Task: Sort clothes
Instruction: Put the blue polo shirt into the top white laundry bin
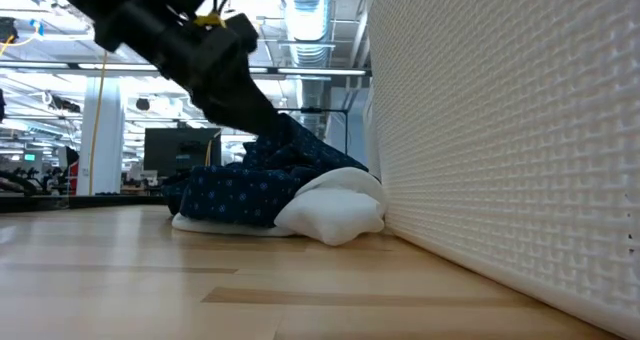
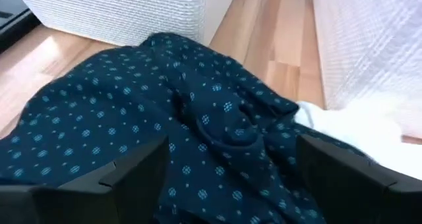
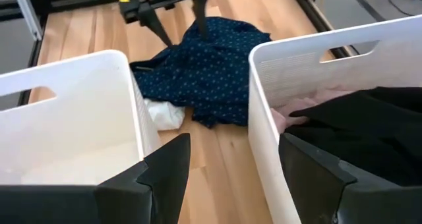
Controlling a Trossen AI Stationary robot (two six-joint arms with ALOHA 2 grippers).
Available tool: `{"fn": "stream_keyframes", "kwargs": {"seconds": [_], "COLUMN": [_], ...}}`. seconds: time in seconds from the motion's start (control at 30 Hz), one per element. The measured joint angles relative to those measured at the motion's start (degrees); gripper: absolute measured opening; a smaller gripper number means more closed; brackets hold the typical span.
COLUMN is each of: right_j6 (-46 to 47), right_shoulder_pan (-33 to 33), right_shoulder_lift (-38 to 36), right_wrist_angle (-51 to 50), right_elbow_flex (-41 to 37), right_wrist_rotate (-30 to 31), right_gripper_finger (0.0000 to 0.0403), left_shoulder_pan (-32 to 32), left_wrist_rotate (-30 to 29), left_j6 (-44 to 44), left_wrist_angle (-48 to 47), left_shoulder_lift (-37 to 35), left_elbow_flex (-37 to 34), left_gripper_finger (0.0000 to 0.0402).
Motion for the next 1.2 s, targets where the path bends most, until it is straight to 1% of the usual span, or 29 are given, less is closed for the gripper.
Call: {"fn": "stream_keyframes", "kwargs": {"seconds": [0.1, 0.13, 0.23, 0.3, 0.4, 0.47, 0.57, 0.6, 0.73, 0.87, 1.03, 1.2], "right_j6": [-0.01, 0.02, 0.04, 0.22, 1.04, 1.88, 2.05, 2.23, 2.98, 3.49, 3.78, 4.08], "right_shoulder_pan": [1.18, 1.61, 2.72, 3.21, 4.21, 4.97, 6.04, 6.4, 7.67, 8.73, 10.19, 11.83], "right_shoulder_lift": [1.04, 1.47, 2.51, 3.11, 3.92, 4.5, 5.17, 5.54, 6.38, 6.95, 7.59, 7.91], "right_wrist_angle": [0.0, 0.03, 0.0, -0.02, -0.03, -0.09, -0.07, 0.0, 0.03, 0.08, 0.07, 1.82], "right_elbow_flex": [0.0, 0.0, 0.0, 0.02, 0.02, 0.02, 0.02, 0.02, 0.04, 0.04, 0.04, 0.04], "right_wrist_rotate": [0.19, 0.51, 1.47, 1.62, 1.62, 1.62, 1.62, 1.62, 2.77, 2.96, 3.15, 4.23], "right_gripper_finger": [0.0249, 0.0249, 0.0249, 0.0249, 0.0249, 0.0249, 0.0249, 0.0249, 0.0249, 0.0249, 0.0249, 0.0249], "left_shoulder_pan": [-0.02, -0.04, 0.0, 0.19, 0.31, 0.28, -0.16, -0.46, -2.01, -4.32, -7.7, -9.51], "left_wrist_rotate": [0.32, -0.95, -8.92, -11.43, -10.06, -8.34, -5.83, -5.51, -5.38, -7.77, -10.42, -11.02], "left_j6": [1.37, 1.46, 1.52, 3.08, 5.07, 6.81, 9.54, 10.17, 11.6, 13.36, 15.78, 18.42], "left_wrist_angle": [3.58, 3.89, 4.07, 4.15, 4.11, 3.64, 1.47, 0.59, -3.53, -7.35, -8.36, -8.29], "left_shoulder_lift": [4.88, 6.76, 11.9, 14.47, 16.56, 16.75, 15.5, 14.67, 9.16, 1.46, -8.19, -14.66], "left_elbow_flex": [0.63, 1.15, 3.07, 4.44, 6.18, 7.05, 8.21, 8.37, 9.59, 10.69, 11.91, 13.76], "left_gripper_finger": [0.0322, 0.0322, 0.0312, 0.0288, 0.022, 0.0154, 0.0043, 0.0023, 0.0009, 0.0006, 0.0004, 0.0003]}}
